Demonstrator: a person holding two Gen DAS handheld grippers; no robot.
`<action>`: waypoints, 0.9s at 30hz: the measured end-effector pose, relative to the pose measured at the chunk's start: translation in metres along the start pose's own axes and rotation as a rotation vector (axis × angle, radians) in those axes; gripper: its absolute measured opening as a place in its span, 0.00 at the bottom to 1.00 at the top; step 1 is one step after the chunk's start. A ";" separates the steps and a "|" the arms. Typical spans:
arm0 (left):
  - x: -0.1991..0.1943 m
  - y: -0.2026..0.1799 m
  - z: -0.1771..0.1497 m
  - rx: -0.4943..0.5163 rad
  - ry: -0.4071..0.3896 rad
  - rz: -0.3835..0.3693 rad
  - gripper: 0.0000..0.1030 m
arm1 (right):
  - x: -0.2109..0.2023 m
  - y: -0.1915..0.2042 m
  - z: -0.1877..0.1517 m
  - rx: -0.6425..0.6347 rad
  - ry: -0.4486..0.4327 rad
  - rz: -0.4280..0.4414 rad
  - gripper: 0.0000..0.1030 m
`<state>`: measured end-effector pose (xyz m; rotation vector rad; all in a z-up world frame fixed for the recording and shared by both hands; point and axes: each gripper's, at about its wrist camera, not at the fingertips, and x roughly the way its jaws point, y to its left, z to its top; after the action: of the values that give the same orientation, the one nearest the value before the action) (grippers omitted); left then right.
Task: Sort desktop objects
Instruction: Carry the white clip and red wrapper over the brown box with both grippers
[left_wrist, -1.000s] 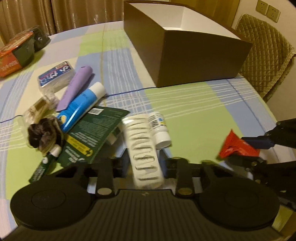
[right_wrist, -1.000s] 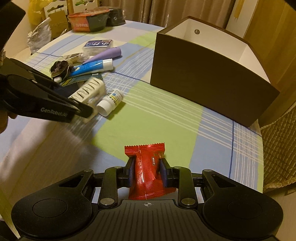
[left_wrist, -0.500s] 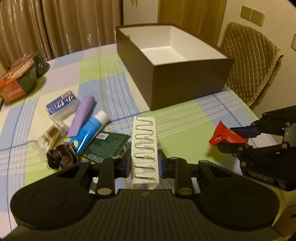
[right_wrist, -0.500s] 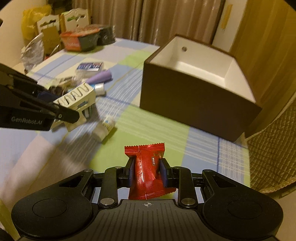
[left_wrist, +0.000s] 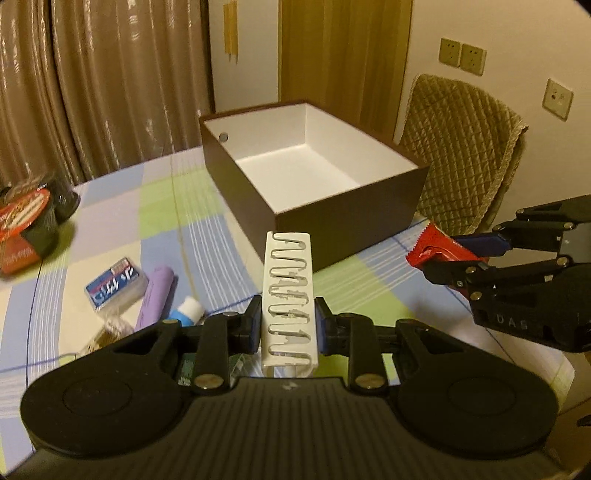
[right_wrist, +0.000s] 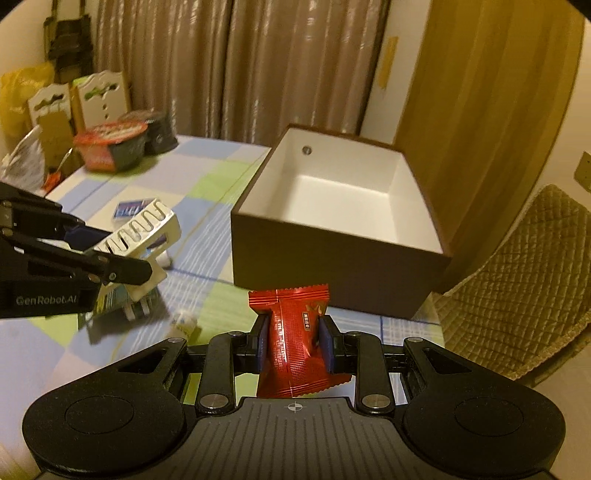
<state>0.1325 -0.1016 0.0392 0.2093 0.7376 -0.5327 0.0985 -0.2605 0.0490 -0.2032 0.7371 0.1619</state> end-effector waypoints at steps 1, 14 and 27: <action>-0.001 0.001 0.001 0.005 -0.006 -0.005 0.23 | -0.002 0.001 0.002 0.009 -0.004 -0.008 0.27; 0.000 0.000 0.014 0.035 -0.047 -0.057 0.23 | -0.013 -0.004 0.009 0.066 0.005 -0.058 0.27; 0.026 -0.007 0.067 0.036 -0.072 0.005 0.23 | 0.011 -0.053 0.059 0.068 -0.065 0.016 0.27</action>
<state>0.1837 -0.1421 0.0701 0.2246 0.6578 -0.5469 0.1564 -0.2964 0.0904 -0.1265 0.6783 0.1580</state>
